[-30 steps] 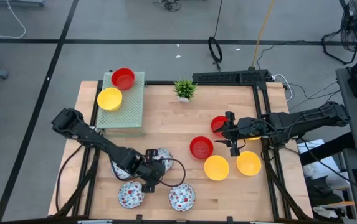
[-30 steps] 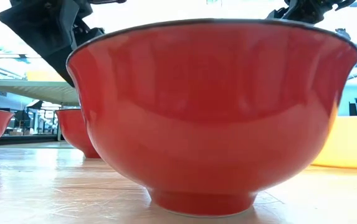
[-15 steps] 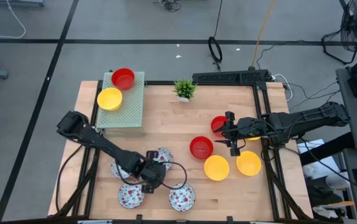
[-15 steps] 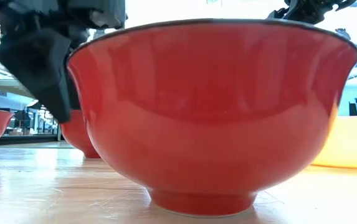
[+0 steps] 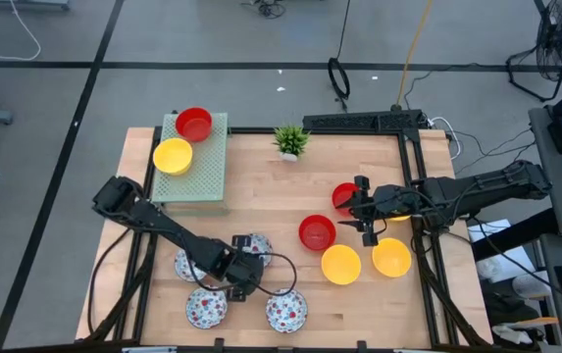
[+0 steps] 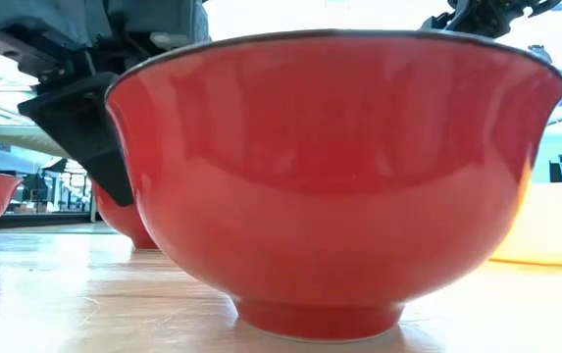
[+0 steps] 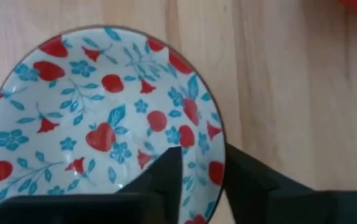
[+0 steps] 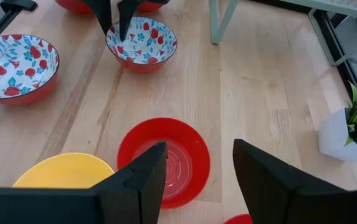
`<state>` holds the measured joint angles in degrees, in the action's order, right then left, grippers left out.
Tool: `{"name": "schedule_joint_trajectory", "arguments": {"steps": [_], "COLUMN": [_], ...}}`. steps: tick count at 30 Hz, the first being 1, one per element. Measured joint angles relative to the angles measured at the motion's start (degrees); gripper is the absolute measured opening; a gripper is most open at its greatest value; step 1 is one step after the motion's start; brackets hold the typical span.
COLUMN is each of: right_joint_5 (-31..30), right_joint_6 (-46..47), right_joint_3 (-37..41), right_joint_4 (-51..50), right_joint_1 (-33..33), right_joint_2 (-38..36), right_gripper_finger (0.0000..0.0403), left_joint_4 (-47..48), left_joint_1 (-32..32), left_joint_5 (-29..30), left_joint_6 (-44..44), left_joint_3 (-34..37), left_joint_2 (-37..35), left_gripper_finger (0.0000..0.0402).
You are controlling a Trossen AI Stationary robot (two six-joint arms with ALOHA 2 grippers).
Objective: Pick & Place Mini bowls
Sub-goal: Put the red and white bowl on the shelf
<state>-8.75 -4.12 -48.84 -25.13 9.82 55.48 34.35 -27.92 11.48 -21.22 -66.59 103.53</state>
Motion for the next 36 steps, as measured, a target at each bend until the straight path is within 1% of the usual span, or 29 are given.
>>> {"name": "schedule_joint_trajectory", "arguments": {"steps": [3, 5, 7, 10, 12, 16, 24, 27, 29, 36], "right_joint_5": [0.0, -0.09, -0.09, -0.11, -0.13, -0.15, -0.17, -0.17, -0.17, -0.18], "right_joint_6": [0.0, 0.0, 0.0, 0.0, 0.0, 0.0, 0.0, 0.0, 0.0, -2.97], "right_joint_3": [0.0, 0.0, 0.0, 0.0, 0.0, 0.0, 0.0, 0.0, 0.0, 0.0], "right_joint_4": [0.01, 0.01, 0.03, 0.02, 0.01, 0.01, -0.01, -0.01, -0.06, -0.03], "right_joint_1": [0.0, 0.0, 0.0, -0.02, -0.02, -0.02, -0.02, -0.02, -0.02, -0.02], "right_joint_2": [0.0, 0.0, 0.0, 0.0, 0.0, 0.0, 0.0, -0.02, 0.0, 0.0], "right_gripper_finger": [0.0171, 0.0171, 0.0171, 0.0171, 0.0171, 0.0171, 0.0171, 0.0171, 0.0171, 0.0171], "left_joint_4": [0.05, 0.16, -0.11, 0.31, 0.59, 0.8, 3.06, 2.52, 3.33, 7.4], "left_joint_1": [0.0, 0.3, 0.37, 0.44, 0.59, 1.31, 3.06, 4.1, 5.04, 9.01], "left_joint_5": [0.26, 1.54, 2.52, 3.95, 4.07, 4.89, 12.64, 14.81, 15.23, 20.82], "left_joint_6": [-0.86, -2.5, -4.34, -4.38, -4.63, -5.02, -3.44, -2.61, -2.56, 1.93], "left_joint_3": [-0.01, -0.19, -0.21, -0.53, -1.07, -2.26, -4.39, -4.57, -4.57, -4.57], "left_joint_2": [0.0, -0.32, -0.5, -0.53, -1.45, -3.2, -9.53, -12.21, -13.85, -17.67], "left_gripper_finger": [0.0031, 0.0015, 0.0018, 0.0016, 0.0009, 0.001, 0.0009, 0.0009, 0.0009, 0.0009]}}
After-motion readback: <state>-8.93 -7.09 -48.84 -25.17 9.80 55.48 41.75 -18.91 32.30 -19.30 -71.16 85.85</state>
